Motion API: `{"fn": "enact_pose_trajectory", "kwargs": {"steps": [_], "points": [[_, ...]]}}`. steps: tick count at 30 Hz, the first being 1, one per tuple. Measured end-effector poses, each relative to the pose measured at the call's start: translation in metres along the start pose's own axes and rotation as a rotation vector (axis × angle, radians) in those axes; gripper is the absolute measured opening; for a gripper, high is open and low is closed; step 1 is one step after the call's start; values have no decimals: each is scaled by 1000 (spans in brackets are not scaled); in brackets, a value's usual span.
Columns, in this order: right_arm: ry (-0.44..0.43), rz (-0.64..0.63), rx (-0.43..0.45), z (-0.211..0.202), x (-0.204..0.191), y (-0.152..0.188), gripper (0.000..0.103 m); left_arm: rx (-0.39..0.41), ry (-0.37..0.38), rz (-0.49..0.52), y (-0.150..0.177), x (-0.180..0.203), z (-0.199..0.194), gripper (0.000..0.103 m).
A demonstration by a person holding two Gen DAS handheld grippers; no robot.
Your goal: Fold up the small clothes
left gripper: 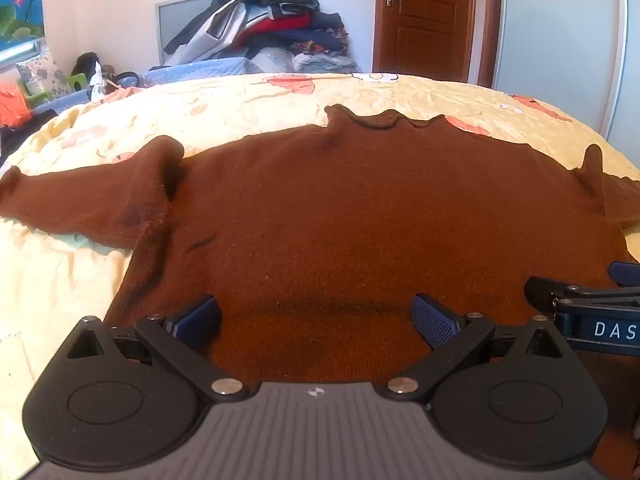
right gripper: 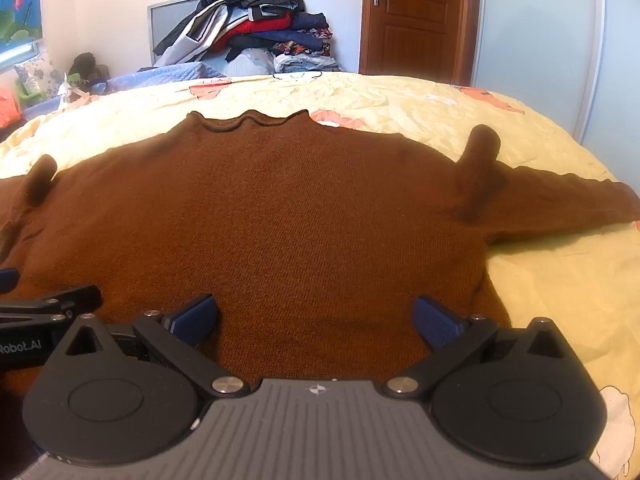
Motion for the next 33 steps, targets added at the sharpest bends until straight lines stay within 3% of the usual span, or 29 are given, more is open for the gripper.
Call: {"fn": "enact_pose_trajectory", "kwargs": {"steps": [2,33], "points": [[-2,2,0,0,0,0,103,30,-5,14,0,0,-4,103],[0,-1,4,-1,0,0,103,-8,-15,5,1,3,-4,103]]}}
Point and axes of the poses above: each gripper's, at about its wrist camera, not at the fingertips, and z roughly the way its jaws point, x to its right, y to its underside, the point moved 8 cm from there along z, roughly the way its jaws point, and after that the axes turned 9 degrees about x, right-handed, at the moved point
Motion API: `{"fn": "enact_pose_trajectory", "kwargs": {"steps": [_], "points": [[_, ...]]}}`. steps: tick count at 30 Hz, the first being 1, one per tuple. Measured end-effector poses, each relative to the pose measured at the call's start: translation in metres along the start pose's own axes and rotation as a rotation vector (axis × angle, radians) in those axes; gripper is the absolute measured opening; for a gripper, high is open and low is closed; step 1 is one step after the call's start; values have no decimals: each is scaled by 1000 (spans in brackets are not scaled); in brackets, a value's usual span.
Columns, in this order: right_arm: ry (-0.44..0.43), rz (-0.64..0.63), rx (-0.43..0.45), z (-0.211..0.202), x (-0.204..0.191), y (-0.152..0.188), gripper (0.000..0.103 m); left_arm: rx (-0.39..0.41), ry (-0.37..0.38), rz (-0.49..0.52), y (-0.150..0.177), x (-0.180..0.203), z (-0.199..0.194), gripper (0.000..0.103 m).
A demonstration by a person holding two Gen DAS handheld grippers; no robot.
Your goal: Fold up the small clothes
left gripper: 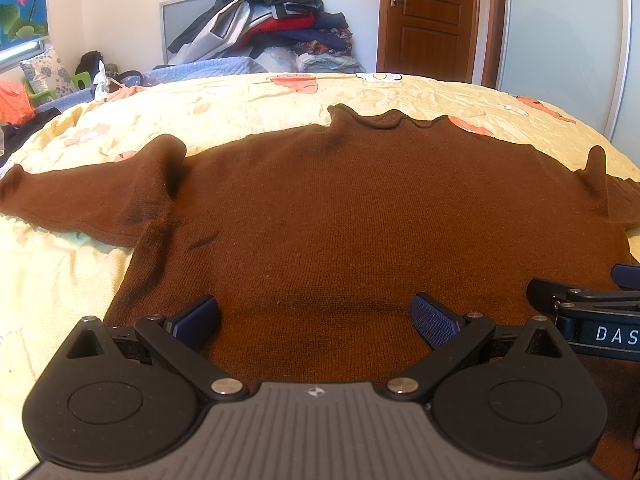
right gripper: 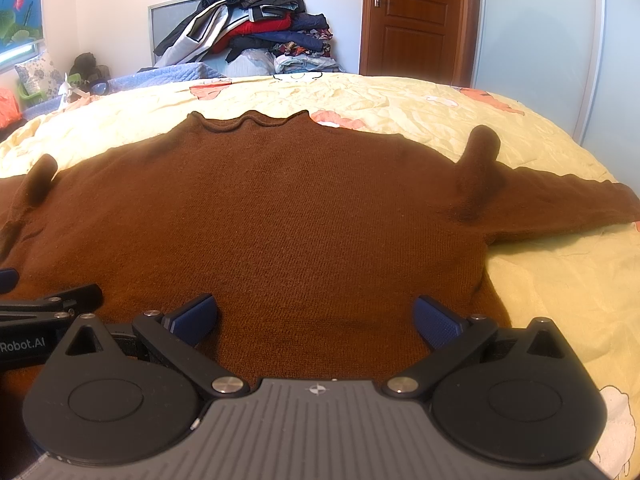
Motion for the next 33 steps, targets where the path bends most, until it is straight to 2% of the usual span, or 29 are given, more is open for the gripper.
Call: {"fn": "enact_pose_trajectory", "kwargs": {"steps": [19,23,26,33], "points": [[4,0,0,0,0,0,103,-1,1,-6,0,-1,4,103],[-2,2,2,0,1,1,103,2,33,-20,1,-6,0,103],[4,-4,-1,0,0,0,103,0,11,7,0,-2,1,103],[0,-1,-3,1,1,0,103,-1,13,2,0,-1,3,103]]}}
Point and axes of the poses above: each gripper's, at about its wrist camera, not at the fingertips, and z roughly the way its jaws point, x to its right, y to its underside, the point moved 8 cm from there along z, roughly the way its jaws point, and after that the axes turned 9 degrees about x, right-handed, at the moved point
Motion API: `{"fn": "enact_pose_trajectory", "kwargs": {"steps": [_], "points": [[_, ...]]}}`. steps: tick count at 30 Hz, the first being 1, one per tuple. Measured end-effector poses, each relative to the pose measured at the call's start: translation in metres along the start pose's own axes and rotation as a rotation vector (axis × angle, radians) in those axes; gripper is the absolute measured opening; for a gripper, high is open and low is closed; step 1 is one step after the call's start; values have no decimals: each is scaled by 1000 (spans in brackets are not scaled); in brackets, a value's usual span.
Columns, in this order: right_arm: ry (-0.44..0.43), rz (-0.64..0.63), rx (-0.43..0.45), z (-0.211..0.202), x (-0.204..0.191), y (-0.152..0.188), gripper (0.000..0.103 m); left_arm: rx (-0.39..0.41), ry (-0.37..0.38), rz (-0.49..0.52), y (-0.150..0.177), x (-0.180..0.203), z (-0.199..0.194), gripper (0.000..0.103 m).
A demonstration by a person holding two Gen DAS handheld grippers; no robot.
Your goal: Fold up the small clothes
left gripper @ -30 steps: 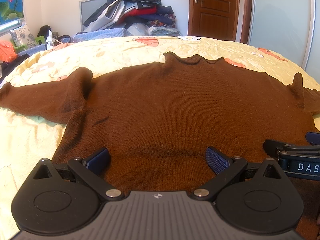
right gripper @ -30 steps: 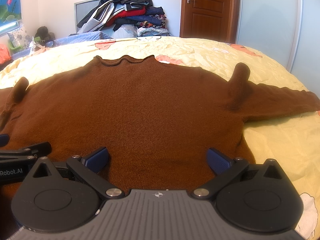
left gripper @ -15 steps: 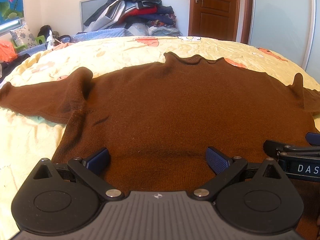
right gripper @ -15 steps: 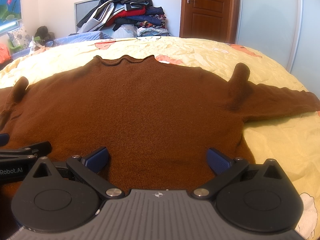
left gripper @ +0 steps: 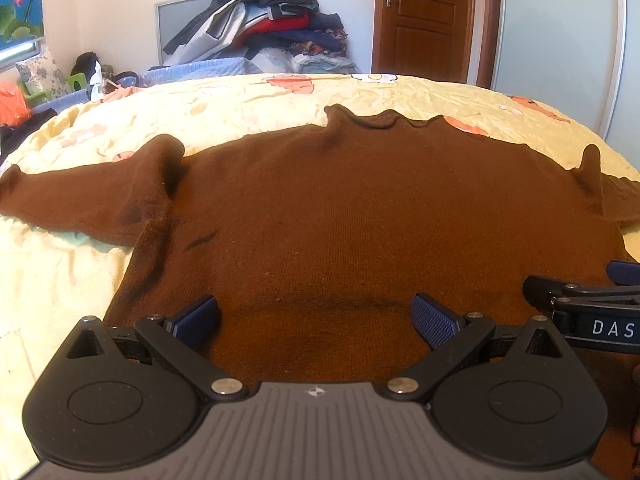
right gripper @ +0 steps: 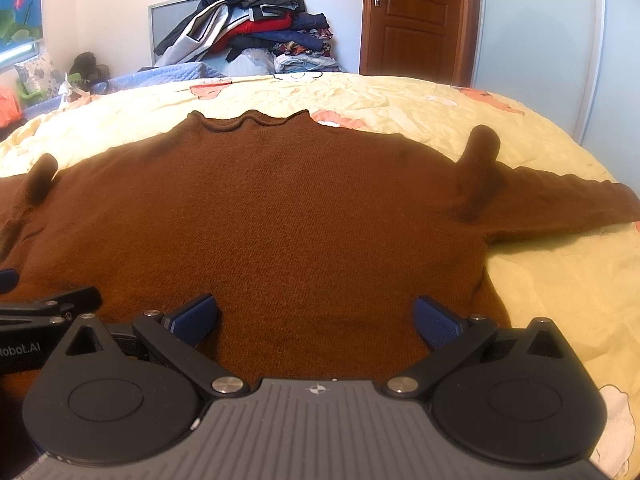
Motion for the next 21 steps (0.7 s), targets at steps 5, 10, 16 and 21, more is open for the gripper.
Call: {"fn": "enact_pose_trajectory", "kwargs": {"steps": [5,10,16,21], "points": [[-1,1,0,0,0,0,103,1,-3,0,0,0,0,103],[-2,1,0,0,0,0,103,1,-3,0,0,0,0,103],[-24,-2,-6,-2,0,-1,103,1,-2,0,0,0,0,103],[-222,296,123,-28,69,-43,103,2,-2,0,0,0,0,103]]}}
Point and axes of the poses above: each gripper's, at about its wrist camera, not at the fingertips, and z roughly the way its jaws point, x to its right, y to its underside, the point moved 8 cm from there along z, roughly the way its jaws point, and after that the axes turned 9 degrees about x, right-handed, at the moved point
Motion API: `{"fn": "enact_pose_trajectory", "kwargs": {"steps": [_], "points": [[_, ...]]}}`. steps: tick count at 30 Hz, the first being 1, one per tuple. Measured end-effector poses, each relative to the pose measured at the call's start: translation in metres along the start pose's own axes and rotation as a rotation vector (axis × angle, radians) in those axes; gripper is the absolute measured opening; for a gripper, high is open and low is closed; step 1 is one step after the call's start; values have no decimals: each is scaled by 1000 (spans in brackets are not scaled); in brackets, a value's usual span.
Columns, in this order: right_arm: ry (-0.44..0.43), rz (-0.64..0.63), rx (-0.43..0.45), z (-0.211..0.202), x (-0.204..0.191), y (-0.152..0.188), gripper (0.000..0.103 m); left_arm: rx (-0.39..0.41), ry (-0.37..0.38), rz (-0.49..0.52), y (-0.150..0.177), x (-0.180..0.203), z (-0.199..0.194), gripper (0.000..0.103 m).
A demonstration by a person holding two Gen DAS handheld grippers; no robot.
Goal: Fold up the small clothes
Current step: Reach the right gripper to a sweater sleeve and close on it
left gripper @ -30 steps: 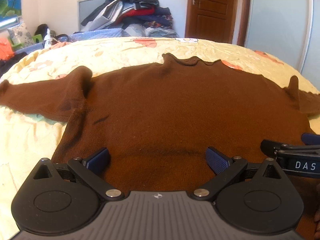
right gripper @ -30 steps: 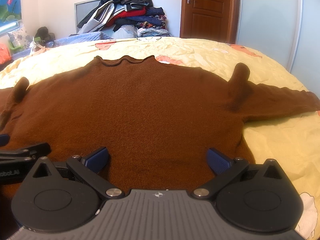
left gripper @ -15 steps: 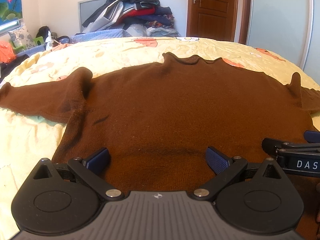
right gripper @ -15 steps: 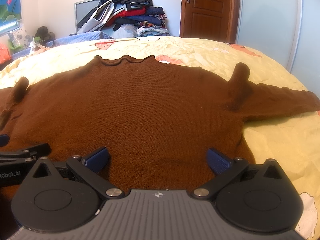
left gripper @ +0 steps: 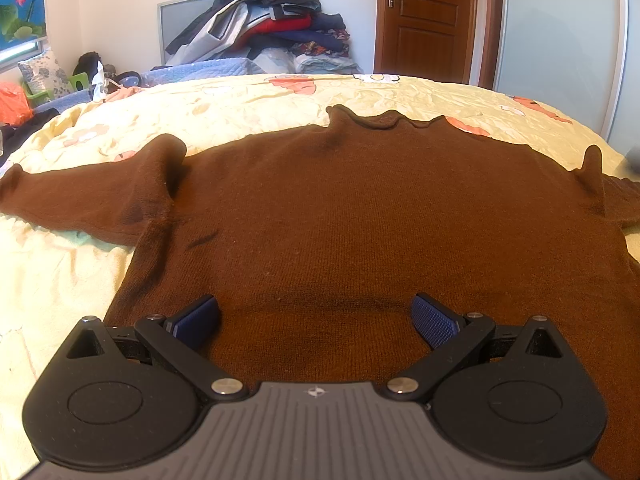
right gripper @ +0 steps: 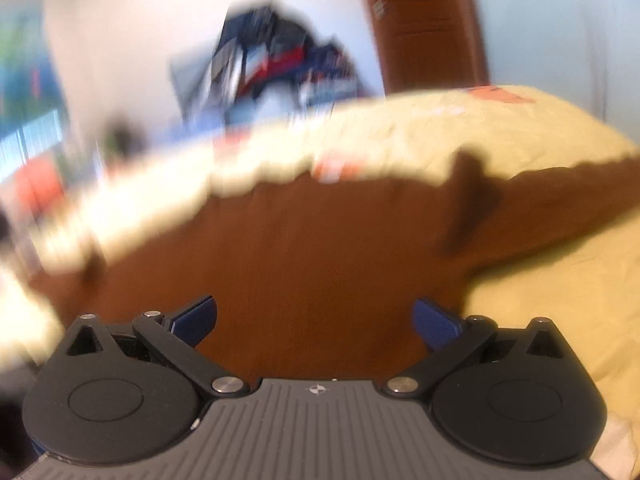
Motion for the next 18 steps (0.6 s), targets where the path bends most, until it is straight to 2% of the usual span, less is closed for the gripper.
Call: {"fn": "enact_pose_trajectory", "kwargs": {"steps": [3,8,13,15,18], "points": [[-9,241,97,-25,77,-57,103,0,0,0,0,0,0,103],[156,476,247,-61,218,-118,103,0,0,0,0,0,0,103],[262,728,234,-57,328,-126,102,0,0,0,0,0,0,103],[259,822,213,-48,352,-120,98,0,0,0,0,0,0,103],[284,853,207,-36,371,-115,97,0,0,0,0,-1,0,103]]}}
Point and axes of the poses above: each gripper's, at about its wrist camera, not at the fingertips, and z roughly the way its jaws point, x to its right, y to its underside, the point moved 8 cm from there along z, roughly the way its jaws point, and after that the axes turned 9 degrees about x, right-handed, at the moved point
